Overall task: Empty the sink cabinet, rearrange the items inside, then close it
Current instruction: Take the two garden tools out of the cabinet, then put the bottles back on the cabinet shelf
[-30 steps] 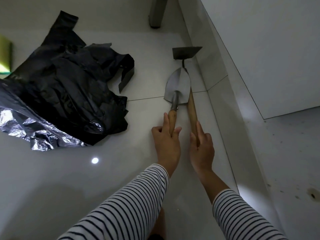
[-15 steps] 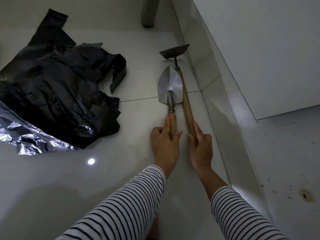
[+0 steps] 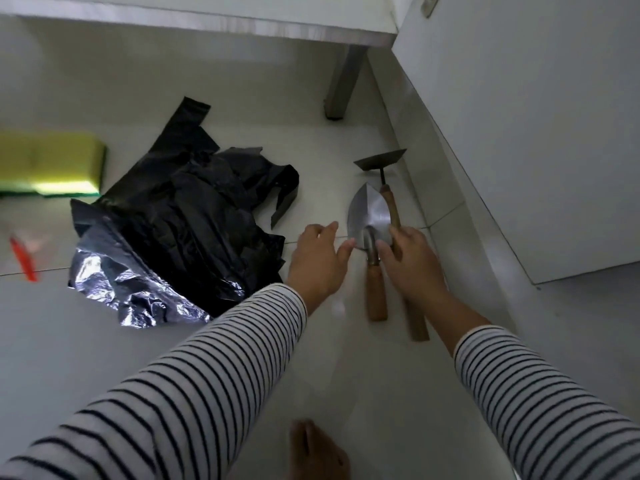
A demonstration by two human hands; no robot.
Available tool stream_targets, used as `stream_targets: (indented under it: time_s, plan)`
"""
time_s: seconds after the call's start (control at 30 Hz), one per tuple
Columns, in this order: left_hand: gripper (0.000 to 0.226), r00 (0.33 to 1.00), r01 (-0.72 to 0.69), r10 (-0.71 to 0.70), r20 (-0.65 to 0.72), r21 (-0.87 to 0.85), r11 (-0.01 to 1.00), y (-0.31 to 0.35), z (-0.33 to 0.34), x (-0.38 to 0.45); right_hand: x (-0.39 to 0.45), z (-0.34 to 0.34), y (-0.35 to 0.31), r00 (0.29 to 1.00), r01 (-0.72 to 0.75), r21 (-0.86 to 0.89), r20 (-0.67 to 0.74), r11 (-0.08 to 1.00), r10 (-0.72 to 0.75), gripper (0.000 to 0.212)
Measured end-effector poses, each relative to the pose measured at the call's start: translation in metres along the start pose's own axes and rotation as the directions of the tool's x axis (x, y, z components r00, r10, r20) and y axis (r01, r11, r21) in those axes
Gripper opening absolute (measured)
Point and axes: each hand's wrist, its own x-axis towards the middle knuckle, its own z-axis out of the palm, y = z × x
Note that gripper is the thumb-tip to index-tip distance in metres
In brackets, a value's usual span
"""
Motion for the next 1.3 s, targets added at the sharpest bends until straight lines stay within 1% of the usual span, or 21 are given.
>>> stream_targets:
  time_s: [0.07, 0.1, 0.17, 0.23, 0.33, 0.43, 0.57, 0.7, 0.8, 0.87, 1.03, 1.1, 1.17, 1.3]
  plan:
    - [0.06, 0.999, -0.018, 0.013, 0.047, 0.102, 0.995, 0.003, -0.027, 0.009, 0.013, -0.013, -0.022, 0.991, 0.041, -0.031, 0.13, 0.999, -0.036, 0.055]
    - [0.062, 0.997, -0.03, 0.018, 0.073, 0.164, 0.986, 0.004, -0.042, 0.014, 0.019, -0.019, -0.033, 0.976, 0.07, -0.049, 0.208, 0.996, -0.058, 0.056]
    - [0.066, 0.994, -0.067, 0.04, 0.104, 0.276, 0.959, 0.006, -0.075, 0.024, 0.03, -0.03, -0.056, 0.929, 0.153, -0.152, 0.36, 0.976, -0.09, 0.062]
    - [0.07, 0.994, -0.096, 0.068, 0.087, 0.367, 0.925, 0.007, -0.115, 0.029, 0.039, -0.043, -0.083, 0.897, 0.252, -0.276, 0.425, 0.928, -0.117, 0.066]
    - [0.07, 0.999, -0.054, 0.051, 0.018, 0.411, 0.91, 0.005, -0.181, 0.026, 0.048, -0.062, -0.126, 0.881, 0.361, -0.355, 0.434, 0.862, -0.191, 0.068]
    - [0.071, 0.992, 0.005, 0.046, -0.113, 0.418, 0.908, -0.008, -0.251, 0.014, 0.053, -0.073, -0.174, 0.861, 0.449, -0.366, 0.421, 0.815, -0.286, 0.07]
    - [0.076, 0.966, 0.06, 0.046, -0.256, 0.392, 0.918, -0.047, -0.332, -0.01, 0.055, -0.078, -0.248, 0.83, 0.533, -0.33, 0.383, 0.779, -0.405, 0.072]
    - [0.08, 0.928, 0.128, 0.01, -0.372, 0.345, 0.93, -0.109, -0.392, -0.039, 0.048, -0.063, -0.322, 0.786, 0.609, -0.265, 0.325, 0.747, -0.526, 0.069]
    - [0.085, 0.887, 0.156, 0.0, -0.462, 0.298, 0.942, -0.158, -0.421, -0.064, 0.039, -0.037, -0.378, 0.747, 0.664, -0.259, 0.27, 0.702, -0.607, 0.069]
    - [0.088, 0.874, 0.186, -0.039, -0.484, 0.26, 0.948, -0.185, -0.434, -0.084, 0.032, -0.016, -0.412, 0.716, 0.698, -0.249, 0.263, 0.672, -0.647, 0.072]
    - [0.092, 0.861, 0.245, -0.102, -0.498, 0.231, 0.942, -0.228, -0.457, -0.119, 0.025, 0.03, -0.478, 0.578, 0.814, -0.189, 0.363, 0.55, -0.73, 0.078]
    - [0.094, 0.849, 0.256, -0.114, -0.516, 0.213, 0.943, -0.237, -0.464, -0.118, 0.026, 0.043, -0.498, 0.521, 0.852, -0.174, 0.378, 0.494, -0.765, 0.081]
    - [0.096, 0.846, 0.251, -0.107, -0.522, 0.214, 0.944, -0.244, -0.466, -0.111, 0.032, 0.057, -0.514, 0.459, 0.887, -0.143, 0.359, 0.438, -0.813, 0.084]
    - [0.102, 0.843, 0.277, -0.122, -0.524, 0.229, 0.933, -0.261, -0.466, -0.087, 0.055, 0.093, -0.537, 0.392, 0.916, -0.035, 0.282, 0.399, -0.876, 0.09]
